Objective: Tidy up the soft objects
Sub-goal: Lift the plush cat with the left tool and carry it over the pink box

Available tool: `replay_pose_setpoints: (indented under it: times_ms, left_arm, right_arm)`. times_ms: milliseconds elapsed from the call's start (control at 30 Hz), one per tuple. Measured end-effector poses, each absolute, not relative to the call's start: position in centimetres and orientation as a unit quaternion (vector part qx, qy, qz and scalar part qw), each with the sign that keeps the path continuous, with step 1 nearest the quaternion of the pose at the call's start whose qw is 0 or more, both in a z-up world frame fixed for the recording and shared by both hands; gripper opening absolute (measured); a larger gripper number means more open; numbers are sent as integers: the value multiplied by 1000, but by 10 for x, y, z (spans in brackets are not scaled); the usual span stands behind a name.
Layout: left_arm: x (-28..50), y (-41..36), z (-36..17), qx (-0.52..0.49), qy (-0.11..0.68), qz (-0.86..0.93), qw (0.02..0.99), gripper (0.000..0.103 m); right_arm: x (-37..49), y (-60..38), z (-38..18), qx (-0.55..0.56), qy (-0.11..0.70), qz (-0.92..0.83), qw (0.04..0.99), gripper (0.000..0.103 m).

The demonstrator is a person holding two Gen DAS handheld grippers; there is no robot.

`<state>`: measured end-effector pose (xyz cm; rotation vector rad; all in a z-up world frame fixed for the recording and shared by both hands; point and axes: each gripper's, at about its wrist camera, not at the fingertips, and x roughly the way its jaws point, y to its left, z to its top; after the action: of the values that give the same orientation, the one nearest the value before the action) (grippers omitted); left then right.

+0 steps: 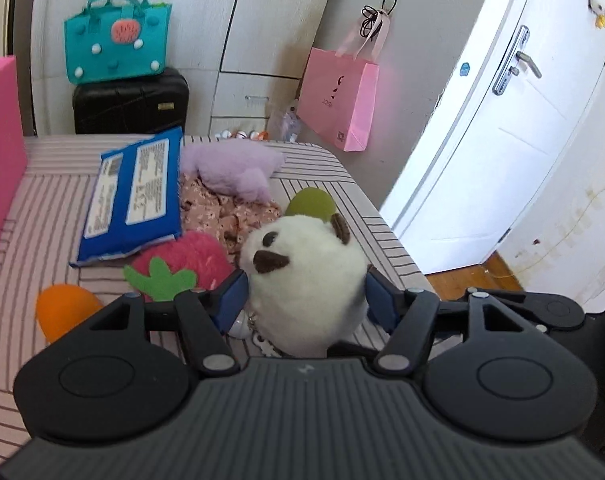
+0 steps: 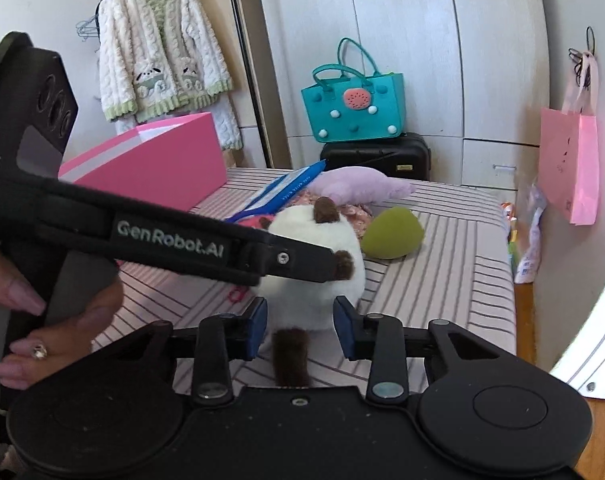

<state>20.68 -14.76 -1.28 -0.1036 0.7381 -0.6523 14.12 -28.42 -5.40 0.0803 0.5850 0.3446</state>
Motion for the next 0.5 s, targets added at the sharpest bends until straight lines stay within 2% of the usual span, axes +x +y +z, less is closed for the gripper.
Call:
replay_pose_setpoints:
  times_ms: [33, 100, 333, 500]
  left_arm:
    - [207, -148, -13, -49, 354, -314, 880, 63]
    - [208, -148, -15, -47, 355, -311, 880, 63]
    - [211, -146, -19, -66, 364, -317, 873, 63]
    - [207, -150, -20, -54, 356, -315, 878, 58]
  right_arm:
    - [141, -285, -54, 37, 284, 161, 944, 64]
    - [143, -285, -56, 27, 285, 149, 947, 72]
    - [162, -282, -61, 8, 284, 168, 944, 72]
    - [178, -279, -68, 22, 293, 175, 940, 73]
